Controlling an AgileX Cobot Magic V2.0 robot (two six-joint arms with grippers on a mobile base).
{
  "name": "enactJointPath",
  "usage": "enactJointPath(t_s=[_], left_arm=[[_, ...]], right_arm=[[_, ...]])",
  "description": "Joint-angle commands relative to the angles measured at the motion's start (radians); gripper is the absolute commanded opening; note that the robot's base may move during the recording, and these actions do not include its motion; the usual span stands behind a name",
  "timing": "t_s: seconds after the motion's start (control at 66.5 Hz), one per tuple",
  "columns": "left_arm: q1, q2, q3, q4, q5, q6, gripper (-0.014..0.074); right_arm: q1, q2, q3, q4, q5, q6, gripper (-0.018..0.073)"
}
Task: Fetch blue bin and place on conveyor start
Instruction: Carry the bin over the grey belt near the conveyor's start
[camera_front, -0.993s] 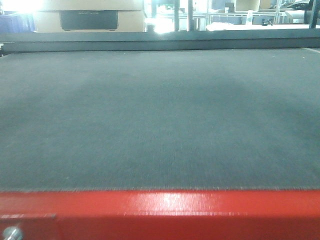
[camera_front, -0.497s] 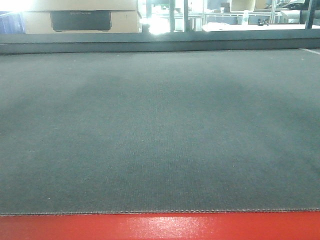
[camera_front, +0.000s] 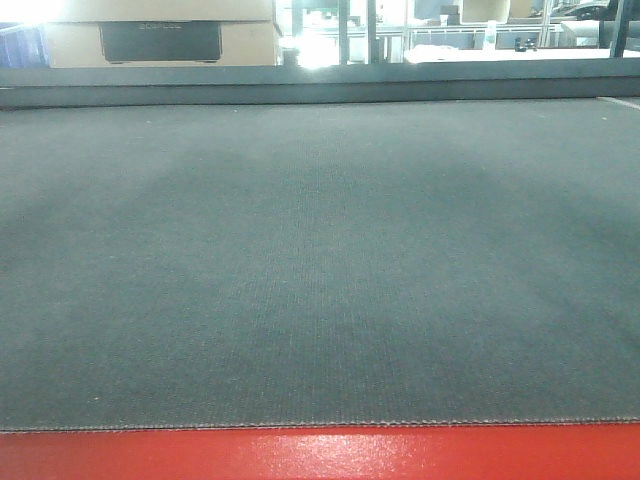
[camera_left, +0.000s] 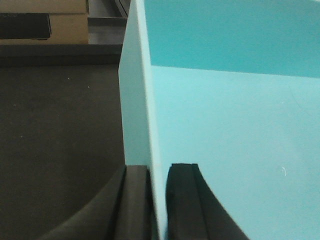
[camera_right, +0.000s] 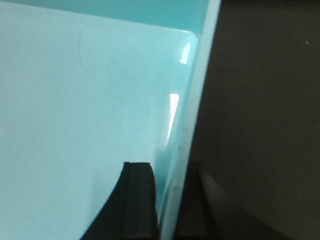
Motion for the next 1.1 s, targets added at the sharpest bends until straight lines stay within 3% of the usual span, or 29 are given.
enactJointPath(t_s=[0.0,0.482,0.767,0.888,1.083], left_arm=[[0.0,-0.021,-0.011,0.015,-0.068,0.001,-0.0111],[0.0,-0.021,-0.011,0.015,-0.077,0.001,-0.0111],[0.002,-0.003,0.065,0.035,0.08,0.001,-0.0111],[0.009,0.016,0.191,0.027,0.007,0.001,-0.0111],[0.013,0.081,0.371,0.011,-0.178,0.001,-0.0111]], right_arm=[[-0.006,-0.014,-0.007,-0.027,-0.015,-0.027,-0.0153],[-0.006,-0.014,-0.007,0.0,-0.067,-0.027,-0.0153],[-0.006,0.039,-0.005,0.025,-0.05,-0.027,-0.0153],[-0.006,0.123,0.013,0.025,-0.006,-0.027,-0.0153],[-0.006,0.237,0.14,0.028,-0.046,-0.027,-0.0153]])
